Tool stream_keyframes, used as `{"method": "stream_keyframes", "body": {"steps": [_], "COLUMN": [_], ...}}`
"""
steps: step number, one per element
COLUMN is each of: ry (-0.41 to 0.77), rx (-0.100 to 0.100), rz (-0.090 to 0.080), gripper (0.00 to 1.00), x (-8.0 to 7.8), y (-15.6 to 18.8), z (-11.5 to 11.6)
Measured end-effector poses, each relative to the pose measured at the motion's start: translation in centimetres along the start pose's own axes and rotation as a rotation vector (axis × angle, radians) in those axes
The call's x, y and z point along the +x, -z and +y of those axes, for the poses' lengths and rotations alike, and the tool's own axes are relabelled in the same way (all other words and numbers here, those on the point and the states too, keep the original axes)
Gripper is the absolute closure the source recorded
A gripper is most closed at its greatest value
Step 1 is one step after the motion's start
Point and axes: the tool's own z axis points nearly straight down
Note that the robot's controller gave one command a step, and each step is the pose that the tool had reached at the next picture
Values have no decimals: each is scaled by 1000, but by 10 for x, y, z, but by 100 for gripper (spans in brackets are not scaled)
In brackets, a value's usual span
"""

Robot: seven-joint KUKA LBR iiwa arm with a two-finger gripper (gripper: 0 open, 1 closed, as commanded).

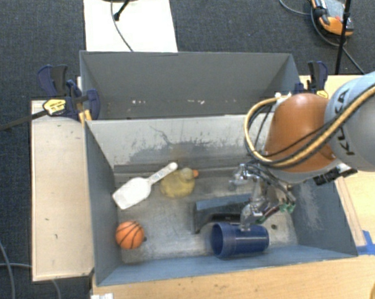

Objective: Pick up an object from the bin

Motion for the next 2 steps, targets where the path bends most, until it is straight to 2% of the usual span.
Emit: {"method": "stream_keyframes", "body": {"steps": [1,2], "ry": [-28,-29], "rx": [5,5], "rz": [-7,-7], "gripper": [100,100], "x": [2,2], "y": [-66,-66], "z": [-8,-8]}}
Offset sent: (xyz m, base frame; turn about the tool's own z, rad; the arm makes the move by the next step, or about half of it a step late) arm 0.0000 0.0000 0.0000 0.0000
